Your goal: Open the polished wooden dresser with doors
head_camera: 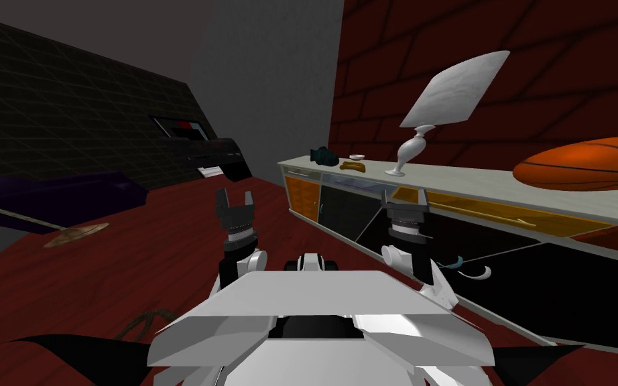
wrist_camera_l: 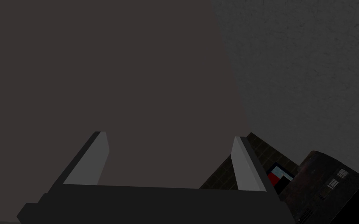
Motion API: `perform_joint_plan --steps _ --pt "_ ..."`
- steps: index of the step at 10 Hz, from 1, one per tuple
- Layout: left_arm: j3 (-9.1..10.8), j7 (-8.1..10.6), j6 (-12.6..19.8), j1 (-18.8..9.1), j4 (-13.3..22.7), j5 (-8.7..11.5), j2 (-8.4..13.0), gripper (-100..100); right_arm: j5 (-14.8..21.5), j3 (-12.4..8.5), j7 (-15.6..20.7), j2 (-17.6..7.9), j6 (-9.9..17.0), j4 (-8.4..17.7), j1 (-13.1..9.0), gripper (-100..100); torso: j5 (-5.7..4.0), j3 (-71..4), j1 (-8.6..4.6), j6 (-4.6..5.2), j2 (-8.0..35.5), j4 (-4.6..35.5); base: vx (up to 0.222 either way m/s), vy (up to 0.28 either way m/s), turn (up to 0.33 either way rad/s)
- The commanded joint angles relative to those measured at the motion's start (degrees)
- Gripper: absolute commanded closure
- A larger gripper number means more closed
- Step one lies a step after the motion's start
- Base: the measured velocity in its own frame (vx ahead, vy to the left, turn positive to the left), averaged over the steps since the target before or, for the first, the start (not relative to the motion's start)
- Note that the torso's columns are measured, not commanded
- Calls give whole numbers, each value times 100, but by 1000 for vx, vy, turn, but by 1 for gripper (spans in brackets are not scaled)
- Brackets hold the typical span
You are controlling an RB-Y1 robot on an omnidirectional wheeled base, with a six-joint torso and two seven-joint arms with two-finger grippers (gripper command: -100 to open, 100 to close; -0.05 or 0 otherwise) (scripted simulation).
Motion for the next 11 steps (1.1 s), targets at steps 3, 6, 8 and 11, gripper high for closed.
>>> perform_joint_plan --steps 3,6,8,11 --pt "0 0 0 0 0 0 0 0 -168 -109 -760 9 -70 205 -36 -100 2 0 6 1 1 0 43 39 61" --pt "0 0 0 0 0 0 0 0 -290 -186 -1231 17 -113 345 -62 -100 -1 -2 -2 1 -4 -1 51 25 63" --pt "1 0 0 0 0 0 0 0 -418 -261 -1538 31 -160 485 -83 -100 0 4 -4 4 9 1 43 24 72" --pt "1 0 0 0 0 0 0 0 -550 -335 -1985 49 -210 624 -98 -100 0 3 -4 5 8 1 47 30 75"
